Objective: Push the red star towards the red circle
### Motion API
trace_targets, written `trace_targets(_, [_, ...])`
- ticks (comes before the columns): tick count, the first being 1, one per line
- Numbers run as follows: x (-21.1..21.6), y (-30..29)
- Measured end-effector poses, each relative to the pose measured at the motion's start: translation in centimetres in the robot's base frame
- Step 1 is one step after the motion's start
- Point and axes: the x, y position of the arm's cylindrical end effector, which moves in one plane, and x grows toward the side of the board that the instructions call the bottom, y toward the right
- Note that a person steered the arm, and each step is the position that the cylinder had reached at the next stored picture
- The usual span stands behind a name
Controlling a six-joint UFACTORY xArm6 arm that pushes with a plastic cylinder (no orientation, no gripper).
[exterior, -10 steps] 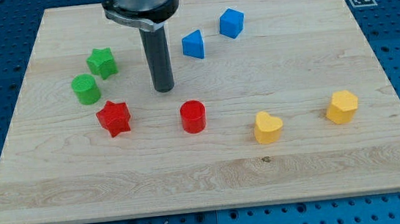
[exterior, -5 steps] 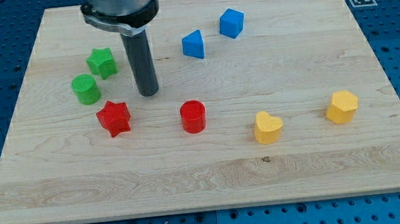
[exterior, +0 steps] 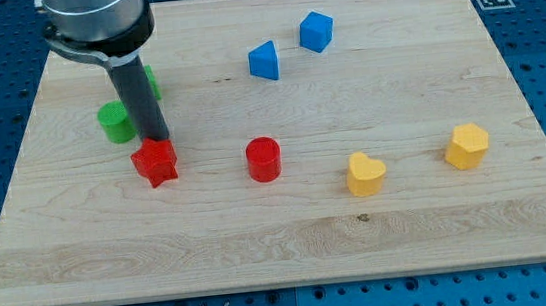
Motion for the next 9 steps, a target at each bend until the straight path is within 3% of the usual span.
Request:
trace_targets(5, [0.3, -2.6])
trace_targets(7, [4.7, -2.5])
trace_targets(9, [5.3, 0.1])
